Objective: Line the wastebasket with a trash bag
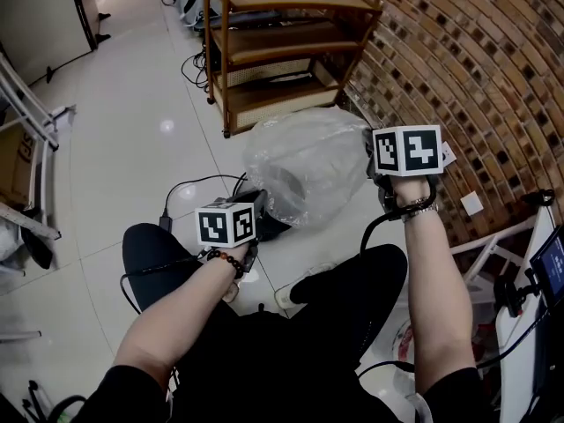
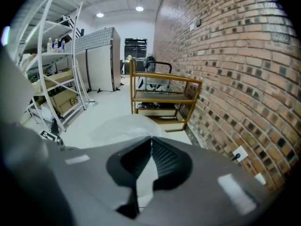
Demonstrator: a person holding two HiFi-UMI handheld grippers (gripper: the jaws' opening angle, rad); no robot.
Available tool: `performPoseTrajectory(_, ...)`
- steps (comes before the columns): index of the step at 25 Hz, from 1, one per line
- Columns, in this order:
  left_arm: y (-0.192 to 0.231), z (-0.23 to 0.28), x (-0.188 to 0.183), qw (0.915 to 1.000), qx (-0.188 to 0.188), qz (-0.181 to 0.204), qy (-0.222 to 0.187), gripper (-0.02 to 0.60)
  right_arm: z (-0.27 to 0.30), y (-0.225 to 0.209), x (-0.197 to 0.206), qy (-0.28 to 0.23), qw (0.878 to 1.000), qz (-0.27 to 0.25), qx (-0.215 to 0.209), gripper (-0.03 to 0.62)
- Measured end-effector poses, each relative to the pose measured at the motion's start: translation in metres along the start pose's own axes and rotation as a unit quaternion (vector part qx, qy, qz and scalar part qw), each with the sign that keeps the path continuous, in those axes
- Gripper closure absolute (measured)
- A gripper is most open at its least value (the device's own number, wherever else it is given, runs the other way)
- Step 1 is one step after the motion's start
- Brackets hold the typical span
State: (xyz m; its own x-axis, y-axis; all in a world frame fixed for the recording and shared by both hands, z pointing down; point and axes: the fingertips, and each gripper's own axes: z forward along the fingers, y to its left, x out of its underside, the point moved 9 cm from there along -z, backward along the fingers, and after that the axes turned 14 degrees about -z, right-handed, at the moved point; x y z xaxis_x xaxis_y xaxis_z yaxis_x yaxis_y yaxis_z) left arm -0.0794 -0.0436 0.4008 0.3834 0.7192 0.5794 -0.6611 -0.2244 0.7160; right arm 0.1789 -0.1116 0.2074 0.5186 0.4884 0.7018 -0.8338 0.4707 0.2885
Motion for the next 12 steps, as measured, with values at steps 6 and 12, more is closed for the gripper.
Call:
performPoseTrajectory(6,0.005,-0.045,-0.025,0.9995,-0.021,0.019,0.016,0.577,0.015,0.016,0.021,0.007,0.999,0.023,-0.034,0.591)
performPoseTrajectory(12,0.009,-0.066,-0.041,0.9974,-0.033,0.040,0.049,0.577,0.043,0.038,0.042,0.027,0.996,0.043,-0.076,0.591)
